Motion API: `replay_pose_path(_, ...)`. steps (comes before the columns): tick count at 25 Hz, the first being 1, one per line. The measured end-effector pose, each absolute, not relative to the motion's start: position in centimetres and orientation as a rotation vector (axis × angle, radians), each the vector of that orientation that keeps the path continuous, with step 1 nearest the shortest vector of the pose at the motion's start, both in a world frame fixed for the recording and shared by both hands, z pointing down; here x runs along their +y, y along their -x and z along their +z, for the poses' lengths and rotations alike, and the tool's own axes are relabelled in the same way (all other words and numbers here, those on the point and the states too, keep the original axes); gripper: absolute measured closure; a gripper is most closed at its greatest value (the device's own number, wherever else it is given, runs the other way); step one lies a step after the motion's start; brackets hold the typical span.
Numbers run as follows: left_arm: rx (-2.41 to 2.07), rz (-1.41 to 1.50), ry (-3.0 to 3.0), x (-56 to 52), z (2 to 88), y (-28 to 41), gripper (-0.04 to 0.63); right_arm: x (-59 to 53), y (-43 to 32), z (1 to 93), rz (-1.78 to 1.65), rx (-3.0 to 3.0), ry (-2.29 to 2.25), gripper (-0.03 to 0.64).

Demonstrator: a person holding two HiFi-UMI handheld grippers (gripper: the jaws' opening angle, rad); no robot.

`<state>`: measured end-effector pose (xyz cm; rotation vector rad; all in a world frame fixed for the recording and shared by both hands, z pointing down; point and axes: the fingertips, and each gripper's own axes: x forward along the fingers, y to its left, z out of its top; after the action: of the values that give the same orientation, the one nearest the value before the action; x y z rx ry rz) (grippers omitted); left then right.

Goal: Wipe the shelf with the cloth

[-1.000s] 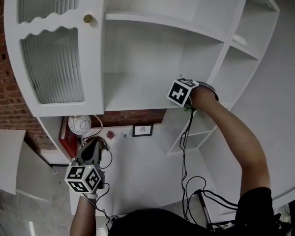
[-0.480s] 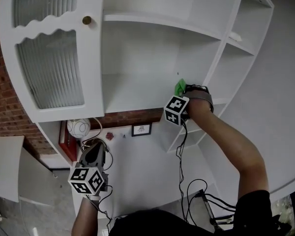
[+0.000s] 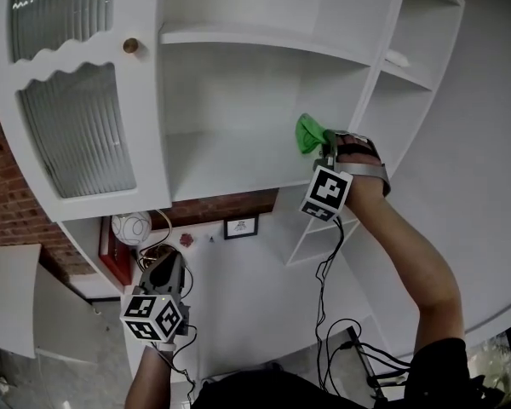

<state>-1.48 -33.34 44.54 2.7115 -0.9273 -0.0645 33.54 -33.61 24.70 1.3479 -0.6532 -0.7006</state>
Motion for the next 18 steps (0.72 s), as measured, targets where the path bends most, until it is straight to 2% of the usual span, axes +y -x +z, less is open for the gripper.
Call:
replay_pose_path(7, -0.951, -0.100, -2.767, -32.6, 41.8, -0.5, 0.575, -30.7, -30.3, 22.8, -0.628, -1.401, -1.781, 0.574)
replay_pose_path(11, -1.045, -0.093, -2.821, -32.1, 40.2, -0.8, 0.575, -27.4, -28.4, 21.4, -0.732, -1.703, -1.923, 0.574)
replay_pose_path(18, -1.238, -0.081, -2.846, -30.8, 39.0, 0.1, 0.575, -22.2, -26.5, 24.7, -0.720, -2.130, -2.108, 0.574)
